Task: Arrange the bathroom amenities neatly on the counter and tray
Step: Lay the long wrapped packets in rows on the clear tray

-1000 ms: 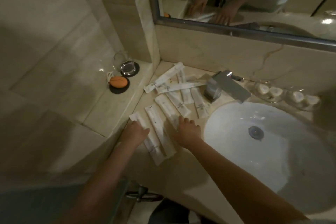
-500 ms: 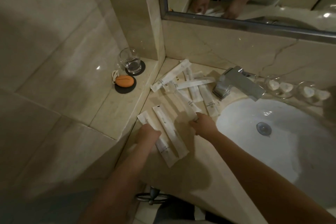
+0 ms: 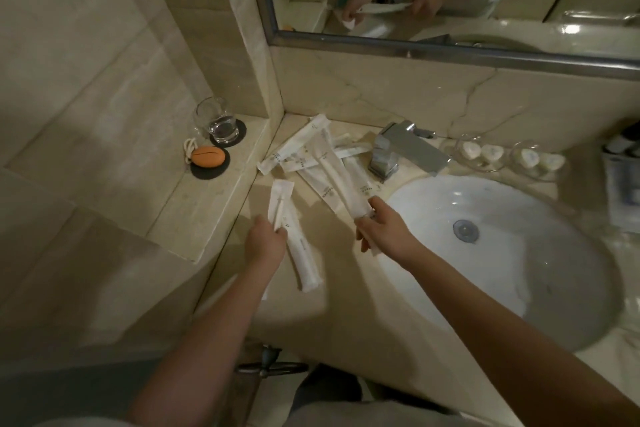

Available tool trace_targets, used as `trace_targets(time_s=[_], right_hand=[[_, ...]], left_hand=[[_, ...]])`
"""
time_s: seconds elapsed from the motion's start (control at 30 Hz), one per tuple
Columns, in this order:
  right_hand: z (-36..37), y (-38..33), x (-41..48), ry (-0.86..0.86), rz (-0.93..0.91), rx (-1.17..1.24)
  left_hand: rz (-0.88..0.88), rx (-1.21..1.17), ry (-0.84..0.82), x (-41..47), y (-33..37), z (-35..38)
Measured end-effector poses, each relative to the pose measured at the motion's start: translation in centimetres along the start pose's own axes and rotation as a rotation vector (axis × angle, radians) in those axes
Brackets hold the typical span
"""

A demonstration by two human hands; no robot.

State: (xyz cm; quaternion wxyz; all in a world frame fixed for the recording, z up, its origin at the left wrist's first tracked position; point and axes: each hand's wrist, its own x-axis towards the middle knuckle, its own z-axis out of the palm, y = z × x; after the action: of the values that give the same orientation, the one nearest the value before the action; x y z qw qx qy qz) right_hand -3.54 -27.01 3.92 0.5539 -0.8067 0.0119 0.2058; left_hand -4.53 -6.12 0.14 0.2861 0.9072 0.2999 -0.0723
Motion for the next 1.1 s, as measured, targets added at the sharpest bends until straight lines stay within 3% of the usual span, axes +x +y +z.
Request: trace_targets(time_s=[0.2, 0.37, 0.73, 1.1], right_hand=[[-5.3, 2.0, -3.5, 0.138, -0.065, 0.086], [-11.3, 5.3, -8.0, 0.298, -0.004, 0.185], [-22.5, 14.7, -19.4, 0.784, 0.115, 0.414], [-31.3, 21.3, -27.1, 1.133, 0.242, 0.547]], left_hand=[[0.200, -0.231, 0.056, -3.7, 6.3, 0.2], [0.347, -0.347, -0.058, -8.2, 12.5, 3.8], [0.624, -0.262, -0.375, -17.3, 23.2, 15.1], [0.723, -0.155, -0.511, -24.1, 29.6, 22.4]])
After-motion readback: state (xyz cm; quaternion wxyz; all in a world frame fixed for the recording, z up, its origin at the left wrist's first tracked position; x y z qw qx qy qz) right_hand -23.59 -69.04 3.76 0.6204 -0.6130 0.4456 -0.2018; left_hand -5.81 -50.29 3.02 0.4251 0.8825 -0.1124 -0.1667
